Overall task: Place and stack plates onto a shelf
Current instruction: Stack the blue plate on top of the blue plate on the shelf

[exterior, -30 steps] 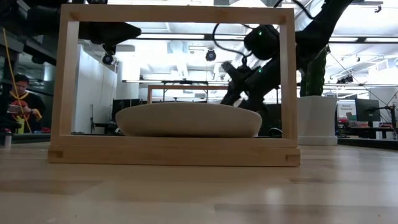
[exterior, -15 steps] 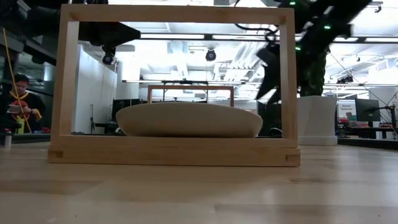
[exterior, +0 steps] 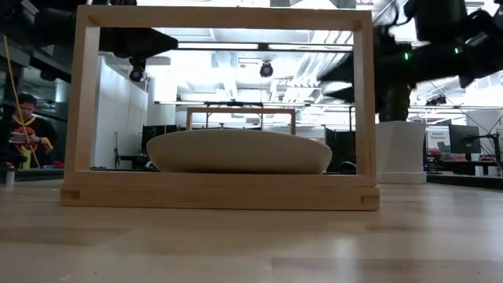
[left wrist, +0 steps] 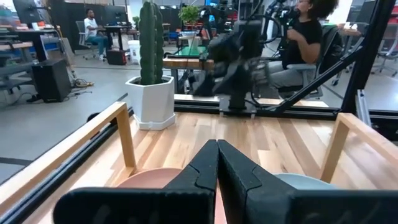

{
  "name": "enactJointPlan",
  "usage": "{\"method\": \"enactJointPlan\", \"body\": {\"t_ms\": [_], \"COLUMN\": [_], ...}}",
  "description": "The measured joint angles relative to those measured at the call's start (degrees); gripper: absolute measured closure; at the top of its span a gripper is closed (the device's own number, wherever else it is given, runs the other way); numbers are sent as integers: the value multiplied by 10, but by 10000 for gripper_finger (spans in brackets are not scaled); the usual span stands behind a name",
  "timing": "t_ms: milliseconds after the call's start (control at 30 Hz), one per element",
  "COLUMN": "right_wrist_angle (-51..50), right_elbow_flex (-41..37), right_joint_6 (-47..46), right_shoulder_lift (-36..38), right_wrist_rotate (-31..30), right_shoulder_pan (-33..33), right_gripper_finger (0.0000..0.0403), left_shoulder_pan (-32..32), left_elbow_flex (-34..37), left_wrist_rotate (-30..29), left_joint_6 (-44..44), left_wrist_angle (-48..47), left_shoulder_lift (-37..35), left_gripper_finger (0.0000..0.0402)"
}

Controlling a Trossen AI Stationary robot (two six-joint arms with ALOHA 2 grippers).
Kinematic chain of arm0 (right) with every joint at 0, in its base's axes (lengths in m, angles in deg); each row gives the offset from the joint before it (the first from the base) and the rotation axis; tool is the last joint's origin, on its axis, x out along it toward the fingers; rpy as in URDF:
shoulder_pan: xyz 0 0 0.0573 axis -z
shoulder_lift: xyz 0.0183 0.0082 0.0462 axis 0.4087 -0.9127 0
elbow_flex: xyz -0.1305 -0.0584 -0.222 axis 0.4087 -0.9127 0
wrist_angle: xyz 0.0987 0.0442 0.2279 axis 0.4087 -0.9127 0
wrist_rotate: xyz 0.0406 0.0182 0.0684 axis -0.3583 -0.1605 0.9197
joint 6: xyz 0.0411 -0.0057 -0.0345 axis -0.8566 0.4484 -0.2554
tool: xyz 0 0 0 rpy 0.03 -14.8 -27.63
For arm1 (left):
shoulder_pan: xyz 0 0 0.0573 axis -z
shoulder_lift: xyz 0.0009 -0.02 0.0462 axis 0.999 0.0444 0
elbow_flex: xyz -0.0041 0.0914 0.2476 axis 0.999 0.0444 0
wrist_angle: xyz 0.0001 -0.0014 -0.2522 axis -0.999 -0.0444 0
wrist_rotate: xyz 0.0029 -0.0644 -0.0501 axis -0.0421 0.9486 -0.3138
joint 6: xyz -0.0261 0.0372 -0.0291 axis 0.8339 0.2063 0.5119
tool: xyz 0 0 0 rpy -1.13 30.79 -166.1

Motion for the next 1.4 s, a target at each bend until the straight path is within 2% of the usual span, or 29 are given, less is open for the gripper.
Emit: {"method": "enactJointPlan", "body": {"t_ms": [133, 267, 533, 1100, 1400], "right_wrist_angle": [44, -4, -80, -89, -100], "right_elbow_flex": [36, 75, 105, 106, 106], "right_joint_6": [126, 189, 200, 200, 212], "right_shoulder_lift": [0, 0, 0, 0, 0], "right_wrist_rotate": [25, 37, 42, 43, 11], "right_shoulder_pan": [1, 1, -3, -3, -3], "right_gripper_finger": [201, 201, 201, 201, 201], "left_shoulder_pan": [0, 0, 0, 0, 0], "left_elbow_flex": [0, 0, 0, 0, 0], "left_wrist_rotate": [-1, -1, -1, -1, -1], "left_joint_6": [-1, -1, -1, -1, -1], "left_wrist_angle": [0, 0, 0, -2, -2], "left_shoulder_lift": [0, 0, 0, 0, 0], "left_gripper_finger": [401, 402, 401, 402, 402]}}
